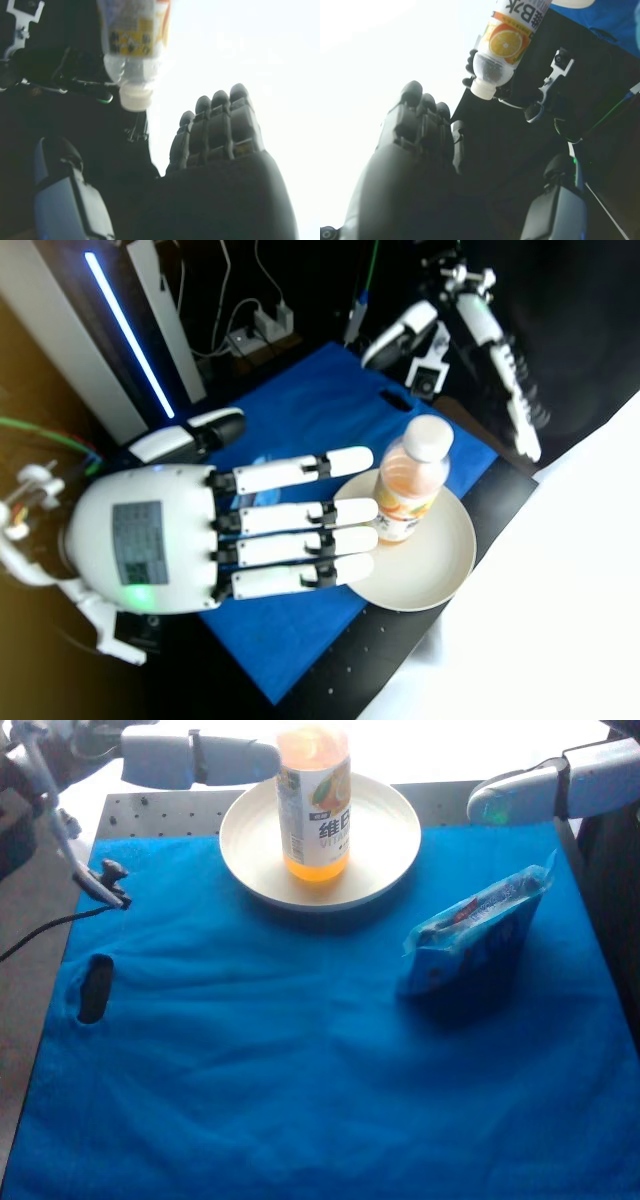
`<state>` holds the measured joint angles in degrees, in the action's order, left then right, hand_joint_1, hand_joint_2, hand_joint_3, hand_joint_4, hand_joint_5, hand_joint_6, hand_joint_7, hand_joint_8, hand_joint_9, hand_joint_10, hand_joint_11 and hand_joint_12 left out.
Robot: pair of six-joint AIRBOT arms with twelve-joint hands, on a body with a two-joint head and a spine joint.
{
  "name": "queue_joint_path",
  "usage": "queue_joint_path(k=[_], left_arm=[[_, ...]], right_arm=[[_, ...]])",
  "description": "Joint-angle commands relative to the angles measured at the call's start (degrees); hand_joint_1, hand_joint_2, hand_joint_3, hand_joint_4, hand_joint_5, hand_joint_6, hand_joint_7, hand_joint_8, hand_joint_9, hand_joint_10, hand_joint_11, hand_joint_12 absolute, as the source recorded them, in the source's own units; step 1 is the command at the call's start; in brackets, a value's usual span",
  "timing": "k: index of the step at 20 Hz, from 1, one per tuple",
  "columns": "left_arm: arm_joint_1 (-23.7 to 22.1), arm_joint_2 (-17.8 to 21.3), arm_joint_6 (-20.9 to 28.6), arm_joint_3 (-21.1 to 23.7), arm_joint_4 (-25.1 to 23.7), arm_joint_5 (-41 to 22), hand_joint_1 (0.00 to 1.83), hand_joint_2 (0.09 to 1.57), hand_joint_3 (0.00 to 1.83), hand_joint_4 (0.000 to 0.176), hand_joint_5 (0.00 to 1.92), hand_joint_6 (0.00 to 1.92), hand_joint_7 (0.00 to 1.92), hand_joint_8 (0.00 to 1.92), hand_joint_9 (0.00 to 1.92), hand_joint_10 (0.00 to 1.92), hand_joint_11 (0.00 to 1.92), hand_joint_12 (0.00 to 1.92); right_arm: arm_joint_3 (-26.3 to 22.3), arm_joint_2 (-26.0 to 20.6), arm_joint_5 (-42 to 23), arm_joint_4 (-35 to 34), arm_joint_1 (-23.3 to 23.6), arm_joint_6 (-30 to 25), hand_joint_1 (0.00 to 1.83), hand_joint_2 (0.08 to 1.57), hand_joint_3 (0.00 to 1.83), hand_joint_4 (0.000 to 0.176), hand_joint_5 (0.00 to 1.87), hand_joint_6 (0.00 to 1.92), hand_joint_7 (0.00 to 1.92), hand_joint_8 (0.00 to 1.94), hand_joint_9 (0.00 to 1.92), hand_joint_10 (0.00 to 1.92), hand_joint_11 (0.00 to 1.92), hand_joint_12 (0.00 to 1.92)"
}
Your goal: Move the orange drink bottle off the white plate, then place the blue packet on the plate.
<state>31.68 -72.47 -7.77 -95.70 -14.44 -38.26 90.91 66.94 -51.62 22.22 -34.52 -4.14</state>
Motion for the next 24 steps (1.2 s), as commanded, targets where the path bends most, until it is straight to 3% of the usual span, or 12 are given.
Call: queue_joint_path(k=[1, 4, 6, 8, 10, 11, 14, 17, 19, 20, 23, 24], left_arm=[[-1.19, -0.68, 0.71, -0.40, 0.81, -4.88, 0.56, 0.64, 0.00, 0.073, 0.00, 0.00, 0.07, 0.00, 0.00, 0.00, 0.00, 0.00], [-2.15, -2.81, 2.21, -2.13, -0.94, -3.42, 0.60, 0.67, 0.00, 0.059, 0.00, 0.00, 0.09, 0.01, 0.00, 0.00, 0.00, 0.00], [-2.25, -4.22, 3.93, -3.53, -1.81, -3.20, 0.62, 0.64, 0.00, 0.080, 0.00, 0.00, 0.08, 0.00, 0.00, 0.00, 0.00, 0.00], [-2.56, -4.94, 3.93, -4.15, -2.55, -1.93, 0.62, 0.64, 0.00, 0.073, 0.00, 0.00, 0.07, 0.00, 0.00, 0.00, 0.00, 0.00], [-2.87, -5.79, 3.93, -4.82, -3.39, -0.53, 0.57, 0.64, 0.00, 0.028, 0.00, 0.00, 0.07, 0.00, 0.00, 0.00, 0.00, 0.00], [-2.88, -6.02, 3.93, -4.99, -3.55, -0.33, 0.56, 0.64, 0.00, 0.036, 0.00, 0.00, 0.09, 0.01, 0.00, 0.00, 0.00, 0.00], [-3.08, -6.93, 4.07, -5.82, -4.90, 1.50, 0.61, 0.65, 0.00, 0.010, 0.00, 0.00, 0.08, 0.00, 0.00, 0.00, 0.00, 0.00], [-3.08, -7.52, 4.11, -6.31, -5.31, 2.51, 0.60, 0.67, 0.01, 0.031, 0.00, 0.00, 0.10, 0.01, 0.01, 0.00, 0.00, 0.00], [-3.08, -8.06, 4.11, -6.93, -5.32, 3.16, 0.58, 0.67, 0.00, 0.077, 0.00, 0.00, 0.11, 0.01, 0.02, 0.00, 0.00, 0.00], [-3.07, -8.49, 4.12, -7.39, -5.32, 3.63, 0.58, 0.68, 0.01, 0.079, 0.00, 0.00, 0.10, 0.00, 0.01, 0.00, 0.00, 0.00], [-2.96, -9.35, 4.11, -8.31, -5.43, 4.62, 0.60, 0.70, 0.01, 0.027, 0.00, 0.00, 0.15, 0.02, 0.08, 0.02, 0.00, 0.00], [-2.91, -9.48, 4.11, -8.50, -5.42, 5.01, 0.60, 0.71, 0.00, 0.029, 0.02, 0.00, 0.18, 0.01, 0.09, 0.01, 0.00, 0.00]], right_arm=[[-0.01, 0.06, -6.37, -3.06, 0.99, -0.42, 0.57, 0.79, 0.01, 0.123, 0.21, 0.00, 0.21, 0.01, 0.16, 0.00, 0.00, 0.41], [-0.08, 0.30, -6.52, -3.06, 1.06, -0.42, 0.61, 0.80, 0.00, 0.110, 0.22, 0.00, 0.20, 0.00, 0.16, 0.00, 0.00, 0.38], [-0.25, 0.31, -6.60, -3.06, 1.35, -0.43, 0.62, 0.79, 0.00, 0.108, 0.21, 0.00, 0.19, 0.00, 0.15, 0.00, 0.00, 0.40], [-0.34, 0.31, -6.84, -3.05, 1.73, -0.43, 0.61, 0.80, 0.00, 0.097, 0.20, 0.00, 0.19, 0.00, 0.15, 0.00, 0.00, 0.46], [-0.64, 0.30, -7.30, -3.03, 1.81, -0.43, 0.61, 0.80, 0.00, 0.102, 0.20, 0.00, 0.19, 0.00, 0.15, 0.00, 0.00, 0.43], [-0.74, 0.30, -7.43, -3.01, 1.81, -0.43, 0.62, 0.81, 0.00, 0.098, 0.21, 0.00, 0.20, 0.00, 0.16, 0.01, 0.00, 0.42], [-1.02, 0.30, -7.73, -2.88, 2.02, -0.43, 0.61, 0.82, 0.01, 0.110, 0.22, 0.00, 0.20, 0.00, 0.15, 0.00, 0.00, 0.38], [-1.22, 0.30, -7.97, -2.81, 2.21, -0.43, 0.62, 0.83, 0.00, 0.124, 0.22, 0.00, 0.19, 0.00, 0.12, 0.00, 0.00, 0.31], [-1.30, 0.30, -8.17, -2.81, 2.37, -0.43, 0.63, 0.83, 0.00, 0.126, 0.23, 0.00, 0.19, 0.00, 0.13, 0.00, 0.00, 0.30], [-1.42, 0.30, -8.30, -2.81, 2.41, -0.43, 0.61, 0.83, 0.00, 0.125, 0.23, 0.00, 0.19, 0.00, 0.14, 0.01, 0.00, 0.29], [-2.00, 0.29, -8.32, -2.40, 2.52, -0.44, 0.63, 0.84, 0.00, 0.125, 0.23, 0.00, 0.18, 0.00, 0.13, 0.00, 0.00, 0.26], [-2.16, 0.29, -8.32, -2.20, 2.64, -0.44, 0.63, 0.84, 0.00, 0.121, 0.24, 0.00, 0.19, 0.00, 0.14, 0.00, 0.00, 0.26]])
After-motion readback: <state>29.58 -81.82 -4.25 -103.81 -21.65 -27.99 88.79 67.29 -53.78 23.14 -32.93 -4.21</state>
